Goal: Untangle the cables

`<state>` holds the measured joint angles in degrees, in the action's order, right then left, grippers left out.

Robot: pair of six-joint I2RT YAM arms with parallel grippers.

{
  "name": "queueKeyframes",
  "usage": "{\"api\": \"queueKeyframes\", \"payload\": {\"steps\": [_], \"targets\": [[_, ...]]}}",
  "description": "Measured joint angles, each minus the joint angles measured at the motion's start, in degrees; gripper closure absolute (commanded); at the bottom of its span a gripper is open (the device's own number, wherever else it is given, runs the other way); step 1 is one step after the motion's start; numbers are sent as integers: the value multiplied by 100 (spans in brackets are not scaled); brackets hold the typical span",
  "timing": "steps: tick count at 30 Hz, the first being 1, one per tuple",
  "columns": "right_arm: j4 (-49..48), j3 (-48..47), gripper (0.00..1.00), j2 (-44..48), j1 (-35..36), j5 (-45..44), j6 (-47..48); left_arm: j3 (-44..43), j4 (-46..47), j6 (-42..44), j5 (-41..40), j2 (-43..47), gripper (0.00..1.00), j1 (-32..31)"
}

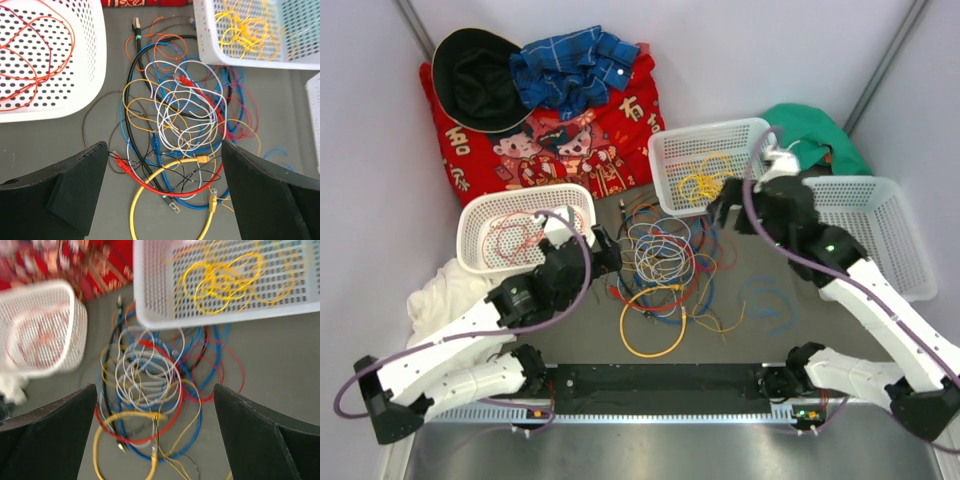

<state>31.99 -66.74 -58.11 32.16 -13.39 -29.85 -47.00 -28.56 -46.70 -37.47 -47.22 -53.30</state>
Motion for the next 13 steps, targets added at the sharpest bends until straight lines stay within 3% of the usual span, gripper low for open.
{"api": "queueKeyframes", "payload": {"steps": [5, 13], "targets": [[374, 0, 1, -267, 1209, -649, 619, -544, -317, -61, 11, -911, 1, 0], [415, 498, 1, 201, 1410, -1003, 1049, -828, -260, -149, 232, -1478, 1, 0]]}}
